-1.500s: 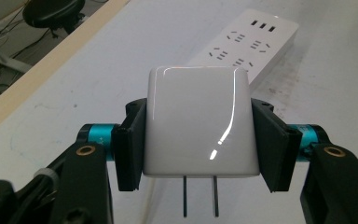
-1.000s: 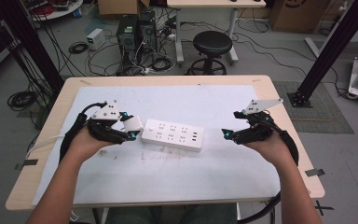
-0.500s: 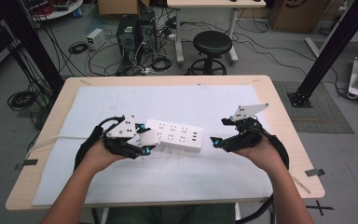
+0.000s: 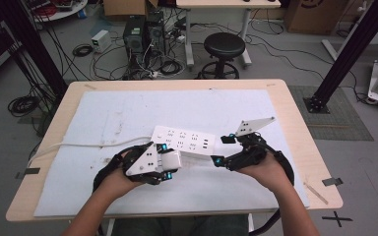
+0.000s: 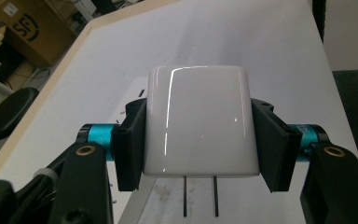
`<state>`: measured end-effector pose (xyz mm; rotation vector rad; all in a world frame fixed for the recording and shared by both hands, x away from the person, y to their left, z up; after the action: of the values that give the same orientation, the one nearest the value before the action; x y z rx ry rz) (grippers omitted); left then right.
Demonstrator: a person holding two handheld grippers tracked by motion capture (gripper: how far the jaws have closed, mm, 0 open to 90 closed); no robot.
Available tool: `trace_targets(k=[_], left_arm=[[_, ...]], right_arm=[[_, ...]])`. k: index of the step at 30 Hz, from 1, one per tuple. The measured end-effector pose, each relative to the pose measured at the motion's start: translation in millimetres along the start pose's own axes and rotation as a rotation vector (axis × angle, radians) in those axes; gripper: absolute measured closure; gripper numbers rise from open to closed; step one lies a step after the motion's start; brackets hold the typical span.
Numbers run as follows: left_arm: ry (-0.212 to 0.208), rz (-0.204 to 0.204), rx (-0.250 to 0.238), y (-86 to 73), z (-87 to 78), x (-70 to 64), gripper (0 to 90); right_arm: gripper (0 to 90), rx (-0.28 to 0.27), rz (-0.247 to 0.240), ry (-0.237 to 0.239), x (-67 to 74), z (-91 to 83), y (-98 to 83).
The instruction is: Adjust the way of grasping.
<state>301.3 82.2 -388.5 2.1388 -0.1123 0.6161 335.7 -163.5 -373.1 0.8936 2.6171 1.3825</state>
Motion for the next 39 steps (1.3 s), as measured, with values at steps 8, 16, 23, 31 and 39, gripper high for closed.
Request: trace_targets(k=[8,16,23,31,39], left_arm=[[0.044,0.040,-0.019,6.3,8.6,-9.4,42.4],[0.088,0.075,-0.027,12.4,15.0,-13.6,42.5],[0.112,0.102,-0.033,17.2,17.3,-18.5,42.5],[0.142,0.115,-0.044,20.9,17.3,-21.8,42.4],[0.156,0.120,-0.055,22.5,17.2,-23.0,42.4]], right_arm=[[18.8,-0.015,0.094,0.117,10.0,15.0,-0.3],[18.9,-0.043,0.220,0.236,25.9,31.0,0.0],[20.0,-0.072,0.295,0.296,33.4,41.7,0.2],[24.2,-0.104,0.362,0.362,39.7,51.5,0.2],[26.1,-0.116,0.386,0.393,43.1,60.4,-0.1]])
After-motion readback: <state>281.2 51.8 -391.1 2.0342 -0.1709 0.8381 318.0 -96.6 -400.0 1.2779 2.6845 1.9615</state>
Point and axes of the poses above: each handheld gripper's, and its own axes: z roughly forward along the jaws, y roughly out of its top, x roughly to its left, the point moved 5 cm from there along z, roughly forward along the jaws, and after that the axes turned 5 degrees about z, right-handed, at the moved point
